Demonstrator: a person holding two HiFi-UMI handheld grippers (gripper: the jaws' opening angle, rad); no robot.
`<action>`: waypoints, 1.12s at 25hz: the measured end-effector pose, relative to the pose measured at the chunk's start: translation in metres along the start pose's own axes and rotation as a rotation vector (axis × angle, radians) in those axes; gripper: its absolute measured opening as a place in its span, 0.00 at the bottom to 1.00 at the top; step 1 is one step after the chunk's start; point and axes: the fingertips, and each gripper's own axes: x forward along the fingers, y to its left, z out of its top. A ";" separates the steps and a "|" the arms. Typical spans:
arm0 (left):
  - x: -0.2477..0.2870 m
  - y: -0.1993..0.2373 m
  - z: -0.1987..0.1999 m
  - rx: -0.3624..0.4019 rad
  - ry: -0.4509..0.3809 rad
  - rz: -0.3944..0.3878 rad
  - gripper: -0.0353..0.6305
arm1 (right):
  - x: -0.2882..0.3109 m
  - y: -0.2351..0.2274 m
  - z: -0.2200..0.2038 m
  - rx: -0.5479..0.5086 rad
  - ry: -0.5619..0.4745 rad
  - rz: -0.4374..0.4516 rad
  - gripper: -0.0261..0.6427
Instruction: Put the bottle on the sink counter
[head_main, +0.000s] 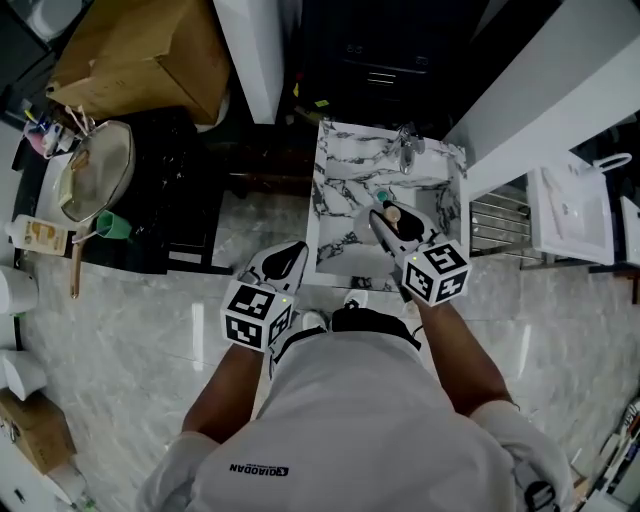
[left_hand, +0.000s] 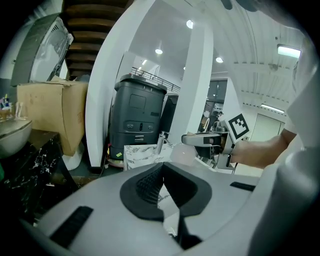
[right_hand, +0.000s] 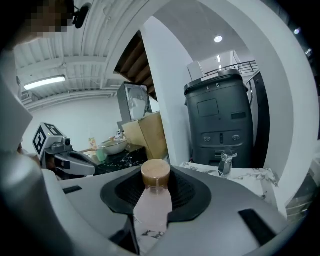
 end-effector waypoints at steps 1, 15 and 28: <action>0.004 0.003 0.001 -0.003 0.001 0.006 0.07 | 0.007 -0.005 0.000 -0.007 0.005 0.000 0.28; 0.046 0.038 -0.022 -0.102 0.060 0.094 0.07 | 0.115 -0.063 -0.014 -0.007 0.068 -0.031 0.28; 0.064 0.055 -0.023 -0.149 0.070 0.153 0.07 | 0.203 -0.119 -0.026 -0.084 0.081 -0.136 0.28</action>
